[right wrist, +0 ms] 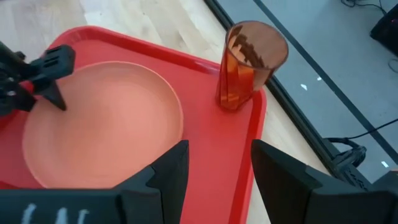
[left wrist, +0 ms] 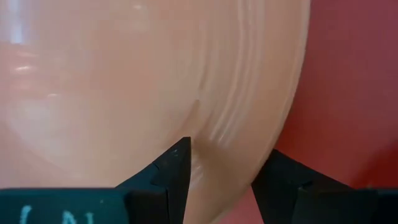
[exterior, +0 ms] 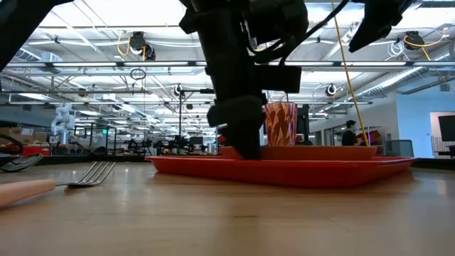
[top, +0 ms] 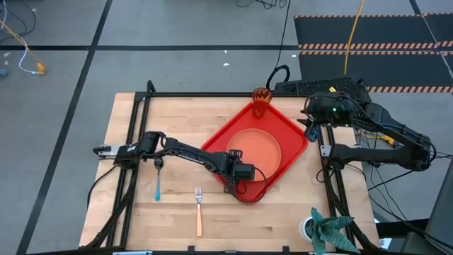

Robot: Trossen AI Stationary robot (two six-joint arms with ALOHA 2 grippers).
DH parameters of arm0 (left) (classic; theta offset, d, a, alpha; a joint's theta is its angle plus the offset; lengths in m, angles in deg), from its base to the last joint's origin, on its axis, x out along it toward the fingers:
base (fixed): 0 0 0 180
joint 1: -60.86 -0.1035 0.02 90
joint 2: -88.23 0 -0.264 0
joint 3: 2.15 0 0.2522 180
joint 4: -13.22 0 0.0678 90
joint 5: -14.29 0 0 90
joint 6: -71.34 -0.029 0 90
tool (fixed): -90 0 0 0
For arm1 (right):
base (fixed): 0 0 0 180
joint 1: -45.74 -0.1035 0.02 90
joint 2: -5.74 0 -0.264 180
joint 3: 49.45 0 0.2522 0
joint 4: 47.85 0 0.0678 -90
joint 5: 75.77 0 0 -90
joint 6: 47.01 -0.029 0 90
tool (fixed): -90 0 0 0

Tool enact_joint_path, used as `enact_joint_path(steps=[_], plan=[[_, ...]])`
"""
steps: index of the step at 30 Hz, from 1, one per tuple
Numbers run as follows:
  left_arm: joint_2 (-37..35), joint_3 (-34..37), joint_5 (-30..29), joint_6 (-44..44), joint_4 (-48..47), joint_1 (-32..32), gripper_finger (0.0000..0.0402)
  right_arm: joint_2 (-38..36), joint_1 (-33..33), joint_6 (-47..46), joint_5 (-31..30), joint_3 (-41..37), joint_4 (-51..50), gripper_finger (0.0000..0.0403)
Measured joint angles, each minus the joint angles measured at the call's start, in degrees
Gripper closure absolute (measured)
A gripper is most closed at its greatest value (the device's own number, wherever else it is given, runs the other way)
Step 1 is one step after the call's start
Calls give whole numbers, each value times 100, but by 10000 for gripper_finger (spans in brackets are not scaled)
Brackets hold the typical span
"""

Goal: Pick and place plate/cup/fork/spoon on tray
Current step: Put the orange plate on the red tray

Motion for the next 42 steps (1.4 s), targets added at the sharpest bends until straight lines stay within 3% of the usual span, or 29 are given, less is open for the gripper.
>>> enact_joint_path(steps=[11,18,25,30,35,42], plan=[[2,2,-87,-389,679,-347,250,2,0,9,2,0,62,238],[2,-4,126,-329,112,-225,250,2,0,9,-32,0,-169,238],[4,-458,-967,-166,-1079,-45,250,2,-31,-96,-26,0,-174,238],[-4,-739,-955,-256,-721,-50,250,4,-37,-90,-9,0,32,238],[-4,-737,-466,-330,-493,-154,250,2,-140,-95,-4,0,38,238],[-84,-842,-1040,-286,-1368,-155,250,2,-269,-98,-10,0,31,238]])
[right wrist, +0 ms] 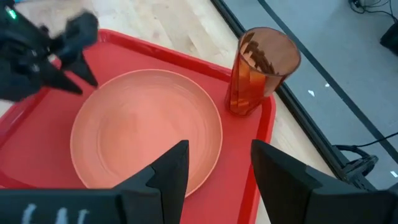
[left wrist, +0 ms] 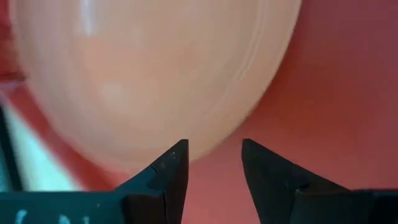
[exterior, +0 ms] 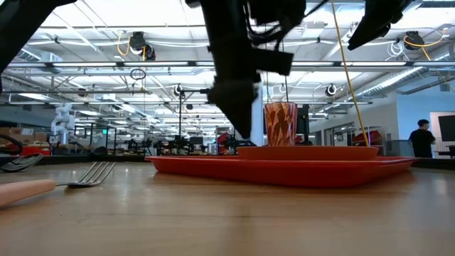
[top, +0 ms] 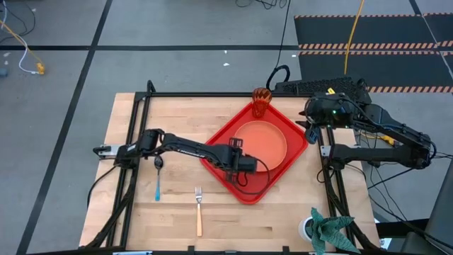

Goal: Pick and place plate/cup/fork/spoon on tray
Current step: Put the orange plate on the red tray, then move the red tray to the center of the table

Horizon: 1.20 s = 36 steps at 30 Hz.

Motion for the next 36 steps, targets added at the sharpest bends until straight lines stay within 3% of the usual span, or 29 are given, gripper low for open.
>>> enact_joint_path(steps=[5,9,13,20,23,30,36], plan=[[-424,-273,-167,471,-1302,66,250,18,7,-219,-15,0,-328,238],[-840,-205,661,718,-1707,218,250,80,7,-506,-39,0,-821,238],[-866,-72,840,367,-1486,574,250,131,7,-697,-298,-4,-978,238],[-792,644,1257,-417,105,1069,250,138,20,-726,-590,-5,-915,238],[-792,749,1600,-429,132,1096,250,185,33,-831,-1074,-95,-831,238],[-786,1254,2170,-405,365,1099,250,289,116,-809,-1042,-712,-575,238],[-784,1604,1730,-426,701,1044,250,295,144,-681,-1047,-1026,-365,238]])
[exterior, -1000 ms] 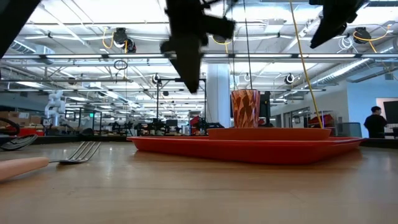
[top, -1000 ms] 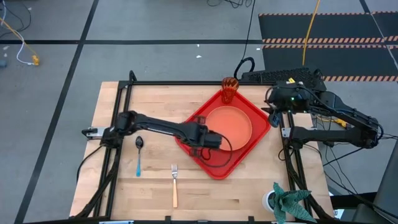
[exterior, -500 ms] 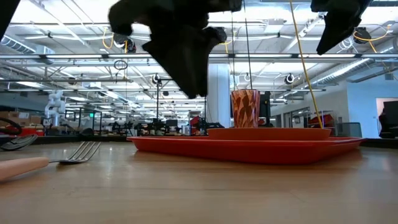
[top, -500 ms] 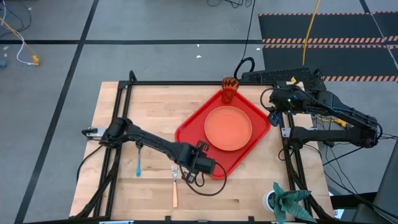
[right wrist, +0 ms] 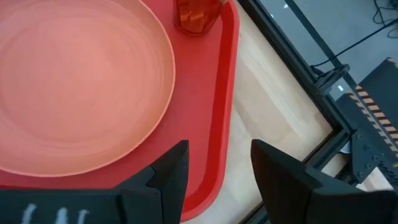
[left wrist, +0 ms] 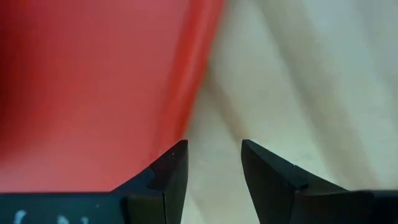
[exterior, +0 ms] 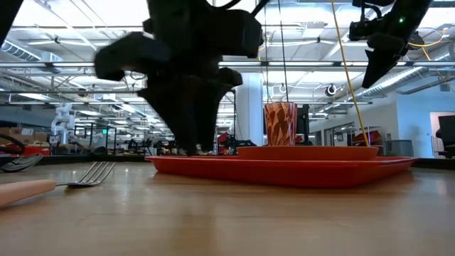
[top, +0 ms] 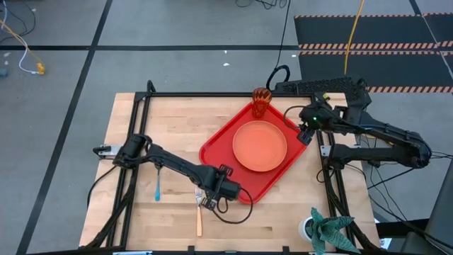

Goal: Pick and place plate/cup/fork/spoon on tray
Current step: Move the red tray to the center of the table

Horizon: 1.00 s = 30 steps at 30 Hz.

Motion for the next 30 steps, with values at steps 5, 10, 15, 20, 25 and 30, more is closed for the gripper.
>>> enact_joint_path(steps=[5,10,15,20,25,30], plan=[[-5,86,-53,-29,376,-130,250,-4,0,-2,4,-3,10,238],[-10,78,181,-66,430,-150,250,-4,0,-2,4,-3,8,238],[46,248,337,-108,569,-138,250,-4,0,-2,6,-3,71,238],[74,508,-323,-211,696,-145,251,-7,0,-2,6,-3,199,238],[62,513,-723,-897,414,-106,302,-7,0,13,6,-3,240,238],[51,505,-796,-1742,168,-32,363,-9,0,16,6,-3,242,238]])
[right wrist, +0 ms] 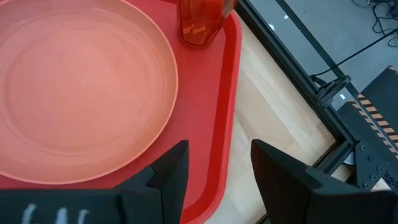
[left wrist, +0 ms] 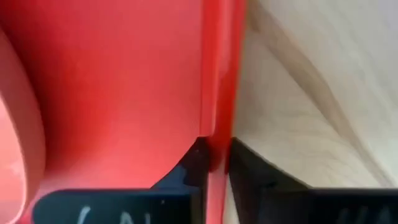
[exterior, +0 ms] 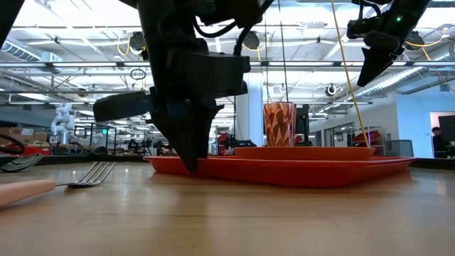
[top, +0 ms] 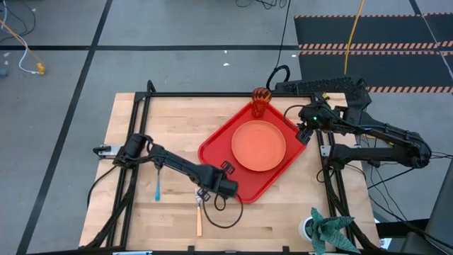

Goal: Pick and place plate/cup/fork/spoon on tray
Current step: Move the red tray to the center of the table

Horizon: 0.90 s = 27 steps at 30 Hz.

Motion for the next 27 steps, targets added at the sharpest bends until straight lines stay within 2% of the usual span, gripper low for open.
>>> enact_joint_path(steps=[6,10,12,16,19,27], plan=[[0,0,7,-463,-136,27,361,0,0,2,2,0,-2,238],[2,2,-257,-1509,-628,148,333,0,0,1,2,0,-2,238],[2,5,-312,-1751,-783,186,330,0,0,2,2,0,-2,238],[2,4,-277,-1693,-848,176,357,-1,0,2,2,0,-2,238],[2,4,-344,-1826,-850,159,361,-2,0,2,2,0,-2,238],[2,4,-645,-2984,-896,131,360,-6,0,-4,4,0,-2,238]])
